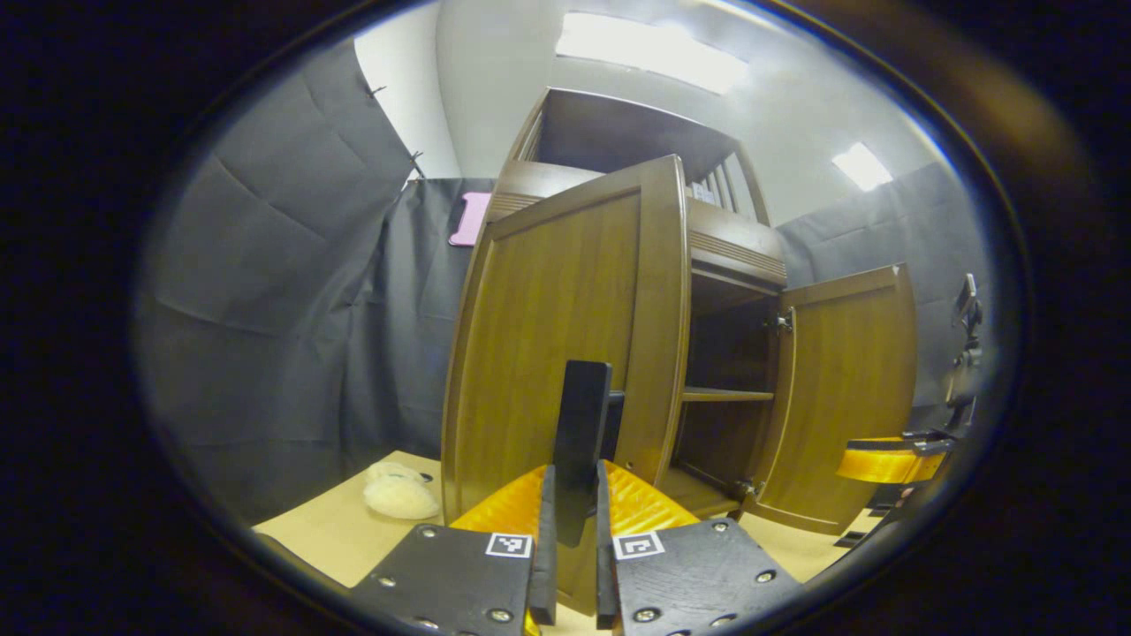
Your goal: Open the right door of the double-door shoe cabinet with the right hand, and open the left door with the left hand.
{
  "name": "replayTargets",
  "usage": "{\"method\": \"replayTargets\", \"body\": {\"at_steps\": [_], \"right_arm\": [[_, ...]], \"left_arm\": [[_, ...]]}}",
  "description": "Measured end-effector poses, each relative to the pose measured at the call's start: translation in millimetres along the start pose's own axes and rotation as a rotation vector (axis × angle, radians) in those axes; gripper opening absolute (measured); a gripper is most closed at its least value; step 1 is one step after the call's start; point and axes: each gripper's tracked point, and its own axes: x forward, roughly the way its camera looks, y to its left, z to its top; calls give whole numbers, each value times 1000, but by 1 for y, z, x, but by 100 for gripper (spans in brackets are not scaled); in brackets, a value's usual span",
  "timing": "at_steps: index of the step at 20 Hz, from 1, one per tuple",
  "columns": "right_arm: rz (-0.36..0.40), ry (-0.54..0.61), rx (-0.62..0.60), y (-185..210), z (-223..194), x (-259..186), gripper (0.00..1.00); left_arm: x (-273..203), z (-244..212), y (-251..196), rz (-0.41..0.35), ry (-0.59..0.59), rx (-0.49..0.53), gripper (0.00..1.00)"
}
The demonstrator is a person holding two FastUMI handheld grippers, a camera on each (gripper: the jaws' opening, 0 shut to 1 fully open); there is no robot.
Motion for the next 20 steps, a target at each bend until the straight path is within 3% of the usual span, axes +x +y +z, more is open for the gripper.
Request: {"method": "replayTargets", "body": {"at_steps": [1, 2, 5, 7, 13, 17, 18, 20], "right_arm": [[3, 2, -3, 2, 0, 3, 93], [10, 2, -5, 6, 1, 4, 93], [28, 7, -18, 17, -1, 6, 93], [35, 18, -27, 22, -5, 10, 93], [58, 23, -11, 36, -11, 11, 93], [40, 30, -14, 33, -14, 12, 93], [36, 31, -14, 32, -15, 11, 93], [29, 29, -11, 31, -14, 11, 91]], "left_arm": [[-2, 0, 0, 2, 1, 5, 24], [-3, 1, 0, 5, 0, 9, 13], [-5, -1, 5, 14, -5, 5, 13], [-9, 0, 8, 26, -11, 1, 24], [-38, -1, 35, 117, -24, 42, 24], [-56, 1, 81, 207, -20, 86, 18], [-59, 2, 96, 215, -22, 77, 12], [-66, 5, 124, 225, -28, 64, 18]]}}
